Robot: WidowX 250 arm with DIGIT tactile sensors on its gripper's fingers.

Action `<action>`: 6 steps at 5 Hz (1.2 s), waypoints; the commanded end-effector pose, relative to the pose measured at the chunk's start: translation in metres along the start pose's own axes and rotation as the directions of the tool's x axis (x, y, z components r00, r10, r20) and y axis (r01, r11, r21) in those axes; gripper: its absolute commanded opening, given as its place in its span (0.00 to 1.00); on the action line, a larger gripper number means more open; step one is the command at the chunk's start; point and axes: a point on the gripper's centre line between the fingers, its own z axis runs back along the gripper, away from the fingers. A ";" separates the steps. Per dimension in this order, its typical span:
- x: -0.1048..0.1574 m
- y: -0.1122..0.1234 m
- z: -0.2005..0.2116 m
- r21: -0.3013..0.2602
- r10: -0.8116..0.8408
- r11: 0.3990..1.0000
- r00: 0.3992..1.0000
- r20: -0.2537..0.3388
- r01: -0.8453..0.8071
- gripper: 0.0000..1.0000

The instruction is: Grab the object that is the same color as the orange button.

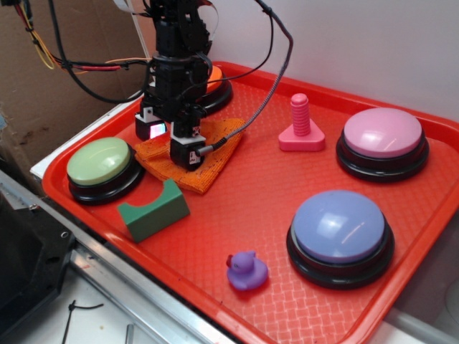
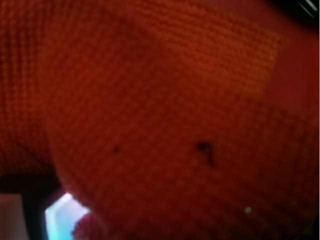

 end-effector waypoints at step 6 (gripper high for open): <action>-0.001 0.004 0.010 0.022 0.006 1.000 1.000 -0.026 -0.005 0.00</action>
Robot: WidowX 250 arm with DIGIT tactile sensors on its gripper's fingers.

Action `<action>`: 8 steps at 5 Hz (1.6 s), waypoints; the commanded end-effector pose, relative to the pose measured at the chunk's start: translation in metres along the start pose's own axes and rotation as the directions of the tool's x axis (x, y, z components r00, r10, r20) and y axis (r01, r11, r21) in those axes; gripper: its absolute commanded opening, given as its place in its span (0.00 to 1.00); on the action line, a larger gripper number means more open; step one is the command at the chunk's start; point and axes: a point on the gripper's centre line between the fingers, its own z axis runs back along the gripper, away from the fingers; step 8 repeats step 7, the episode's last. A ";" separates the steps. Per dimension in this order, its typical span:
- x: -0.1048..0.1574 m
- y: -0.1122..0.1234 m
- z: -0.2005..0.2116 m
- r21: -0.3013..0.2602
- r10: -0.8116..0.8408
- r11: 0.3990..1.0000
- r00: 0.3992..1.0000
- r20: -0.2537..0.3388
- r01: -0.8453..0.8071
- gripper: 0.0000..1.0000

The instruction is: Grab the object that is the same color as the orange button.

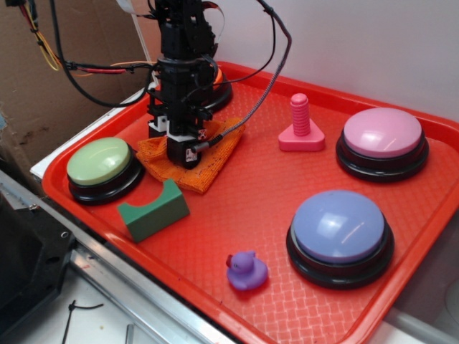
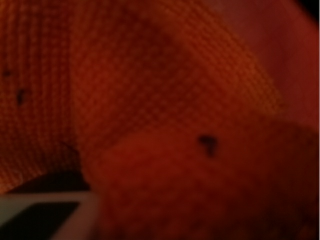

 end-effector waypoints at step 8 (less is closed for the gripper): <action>-0.116 0.005 0.200 -0.042 0.104 0.994 0.974 0.200 -0.098 0.00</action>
